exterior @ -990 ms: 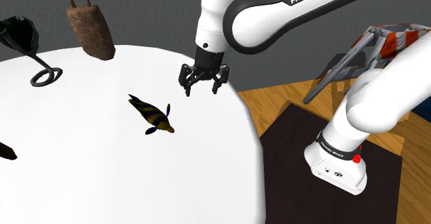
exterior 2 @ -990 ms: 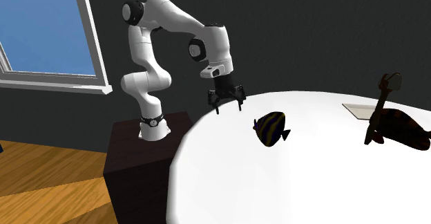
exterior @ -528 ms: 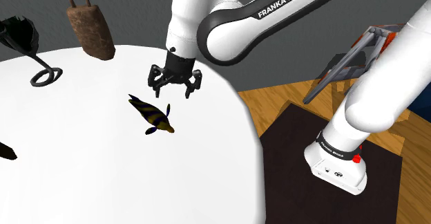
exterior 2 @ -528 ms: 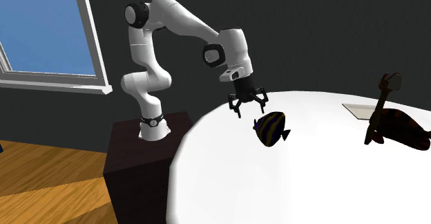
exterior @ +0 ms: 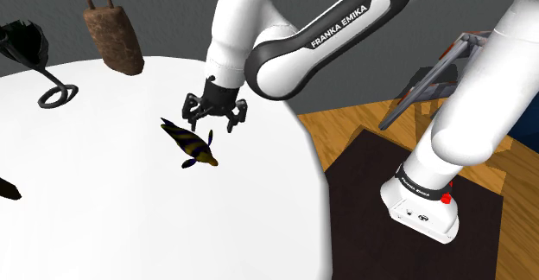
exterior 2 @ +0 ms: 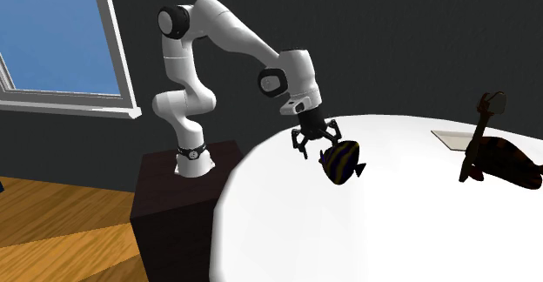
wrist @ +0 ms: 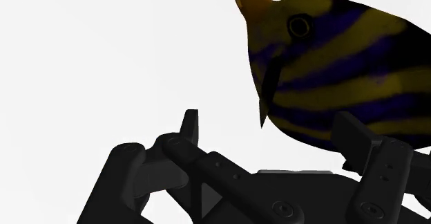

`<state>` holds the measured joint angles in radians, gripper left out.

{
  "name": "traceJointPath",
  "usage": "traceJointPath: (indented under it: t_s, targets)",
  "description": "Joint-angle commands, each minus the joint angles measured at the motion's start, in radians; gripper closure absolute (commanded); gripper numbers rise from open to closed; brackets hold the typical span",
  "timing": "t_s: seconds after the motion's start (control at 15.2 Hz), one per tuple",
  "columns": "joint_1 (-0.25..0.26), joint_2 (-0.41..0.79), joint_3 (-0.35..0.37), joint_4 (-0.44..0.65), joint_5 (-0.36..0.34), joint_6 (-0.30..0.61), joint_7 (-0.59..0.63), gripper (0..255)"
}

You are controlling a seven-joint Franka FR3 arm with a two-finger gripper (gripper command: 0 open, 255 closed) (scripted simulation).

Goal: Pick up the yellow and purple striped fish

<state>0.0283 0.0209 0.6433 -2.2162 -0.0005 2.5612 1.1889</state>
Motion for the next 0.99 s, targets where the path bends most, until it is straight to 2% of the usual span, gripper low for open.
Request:
traceJointPath:
  t_s: [0.0, 0.07, 0.13, 0.73, 0.92]
  targets:
    - [0.002, 0.013, 0.001, -0.007, -0.015, 0.018, 0.013, 0]
    - [0.002, 0.013, 0.001, -0.007, -0.015, 0.018, 0.012, 0]
    - [0.002, 0.013, 0.001, -0.008, -0.015, 0.019, 0.013, 255]
    - [0.002, 0.013, 0.000, -0.007, -0.015, 0.018, 0.013, 255]
    - [0.000, -0.013, 0.001, 0.011, 0.013, -0.021, -0.007, 255]
